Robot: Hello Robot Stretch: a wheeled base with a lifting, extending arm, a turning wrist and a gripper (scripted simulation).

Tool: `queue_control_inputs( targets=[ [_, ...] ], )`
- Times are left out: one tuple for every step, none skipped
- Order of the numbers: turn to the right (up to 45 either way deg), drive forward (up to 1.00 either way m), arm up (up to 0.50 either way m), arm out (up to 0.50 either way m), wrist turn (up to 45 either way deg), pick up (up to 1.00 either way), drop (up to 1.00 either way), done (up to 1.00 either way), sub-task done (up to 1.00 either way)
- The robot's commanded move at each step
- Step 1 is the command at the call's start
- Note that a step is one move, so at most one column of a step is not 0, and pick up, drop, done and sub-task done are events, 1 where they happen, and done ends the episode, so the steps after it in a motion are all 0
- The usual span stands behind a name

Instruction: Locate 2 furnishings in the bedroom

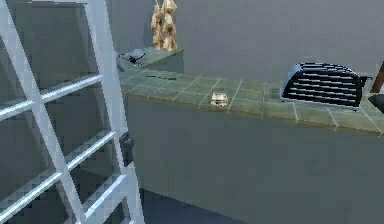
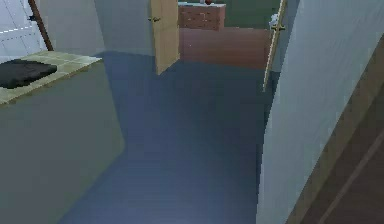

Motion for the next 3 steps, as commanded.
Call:
queue_control_inputs(
  targets=[
    [0.0, 0.15, 0.00, 0.00, 0.0, 0.00, 0.00, 0.00, 0.00],
    [45.0, 0.00, 0.00, 0.00, 0.0, 0.00, 0.00, 0.00, 0.00],
    [45.0, 0.00, 0.00, 0.00, 0.0, 0.00, 0.00, 0.00, 0.00]
  ],
)
